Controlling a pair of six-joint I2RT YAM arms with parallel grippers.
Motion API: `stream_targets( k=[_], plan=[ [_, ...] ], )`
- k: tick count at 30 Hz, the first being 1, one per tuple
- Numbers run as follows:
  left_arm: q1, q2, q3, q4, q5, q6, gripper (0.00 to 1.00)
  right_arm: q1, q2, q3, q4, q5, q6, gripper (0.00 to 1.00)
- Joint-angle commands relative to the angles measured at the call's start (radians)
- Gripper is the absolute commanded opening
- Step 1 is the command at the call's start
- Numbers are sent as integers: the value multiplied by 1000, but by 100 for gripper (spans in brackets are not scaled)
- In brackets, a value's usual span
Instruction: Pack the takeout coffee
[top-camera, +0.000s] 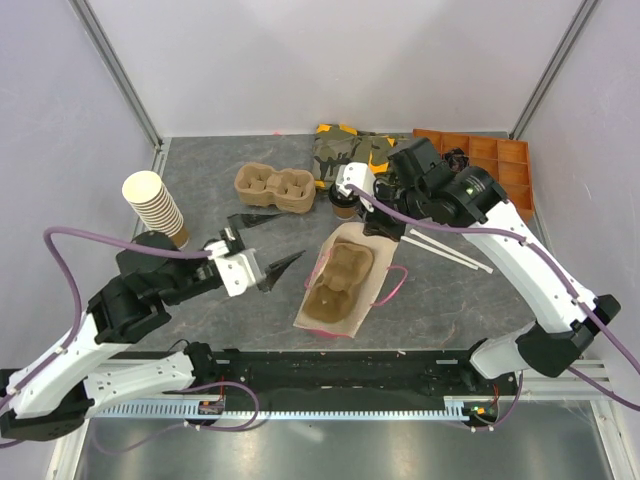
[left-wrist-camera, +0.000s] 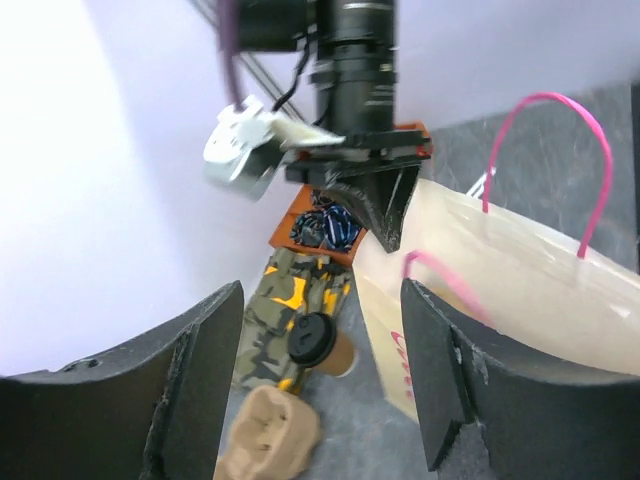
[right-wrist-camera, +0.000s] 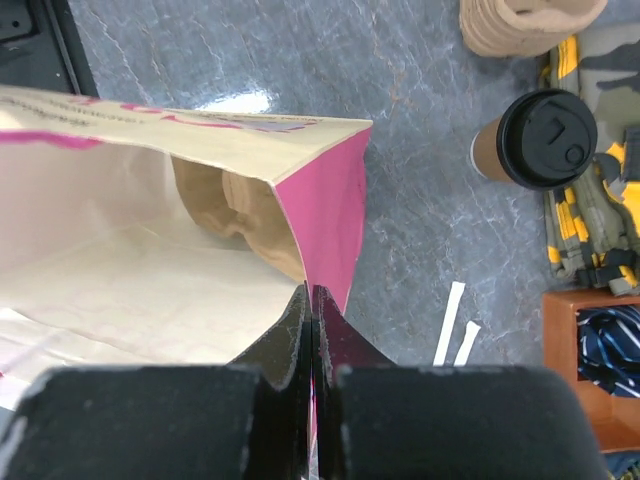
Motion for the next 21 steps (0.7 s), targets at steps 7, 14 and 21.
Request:
stream_targets(
  k=[7, 14, 21],
  plan=[
    [146, -25, -26, 153, -36, -307, 72, 36, -20, 8, -34, -14, 37, 0],
    [144, 91, 149, -133, 294, -180, 50, 35, -31, -57, -37, 87, 167, 0],
    [69, 242, 305, -220, 276, -86, 39, -63, -52, -132, 25, 115, 330, 0]
  ],
)
